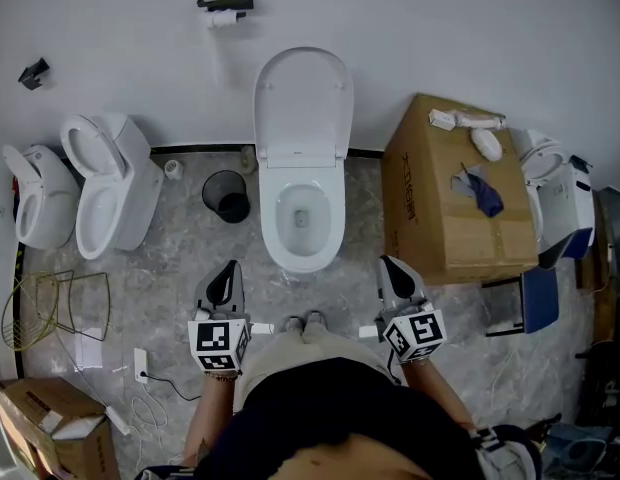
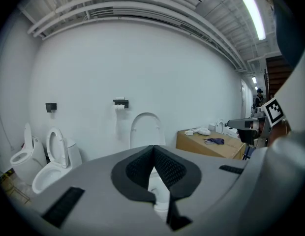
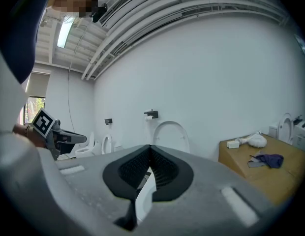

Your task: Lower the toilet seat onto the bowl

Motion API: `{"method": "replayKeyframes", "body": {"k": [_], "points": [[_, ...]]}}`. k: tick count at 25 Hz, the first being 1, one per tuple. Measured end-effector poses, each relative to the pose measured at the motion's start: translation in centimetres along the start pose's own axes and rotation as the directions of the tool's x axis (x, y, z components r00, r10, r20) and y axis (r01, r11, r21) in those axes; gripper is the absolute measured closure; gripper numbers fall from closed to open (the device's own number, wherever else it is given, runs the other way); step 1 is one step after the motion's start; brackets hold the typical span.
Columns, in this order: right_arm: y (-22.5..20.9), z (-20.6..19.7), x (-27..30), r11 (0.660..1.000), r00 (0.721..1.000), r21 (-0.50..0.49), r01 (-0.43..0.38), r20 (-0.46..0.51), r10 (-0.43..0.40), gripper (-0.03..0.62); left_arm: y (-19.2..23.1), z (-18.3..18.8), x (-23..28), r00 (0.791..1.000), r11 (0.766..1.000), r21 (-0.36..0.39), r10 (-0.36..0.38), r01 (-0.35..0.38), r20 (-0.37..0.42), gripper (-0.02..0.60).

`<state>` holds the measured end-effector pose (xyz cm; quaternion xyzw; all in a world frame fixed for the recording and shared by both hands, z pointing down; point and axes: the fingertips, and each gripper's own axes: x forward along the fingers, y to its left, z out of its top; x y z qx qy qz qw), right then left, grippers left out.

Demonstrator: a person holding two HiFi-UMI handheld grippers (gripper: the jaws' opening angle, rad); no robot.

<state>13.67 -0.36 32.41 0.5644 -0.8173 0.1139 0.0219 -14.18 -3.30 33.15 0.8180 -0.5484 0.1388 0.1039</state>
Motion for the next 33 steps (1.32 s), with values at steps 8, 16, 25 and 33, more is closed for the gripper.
{"method": "replayKeyframes", "body": {"k": [8,16,25,33], "points": [[0.1,-0.4,-0.3,1.0,1.0,0.015,0.025,-0.009,-0.025,0.589,-2.1,0.1,0.4,0.999,0.999,0.003,-0.051,0.052,-0.013,0.579],[-0.2,-0.3,0.0,0.999,0.999,0.041,0.034,-0.014,-0.033,0.589,-2.3,0.7,0.6,0.998,0.998,0.022,-0.065,0.065,0.004,0.578],[-0.7,-0.3,0.7,0.999,0.999,0.043,0.026,-0.037,-0.024,0.589,-2.1,0.6,1.2,0.998,0.997,0.038,-0.062,0.063,-0.027,0.578],[-1.4,-0.6,1.3,0.998,0.999,0.047,0.031,-0.046,-0.028,0.589,-2.4,0.6,2.1,0.996,0.996,0.044,-0.073,0.075,-0.05,0.578]]}}
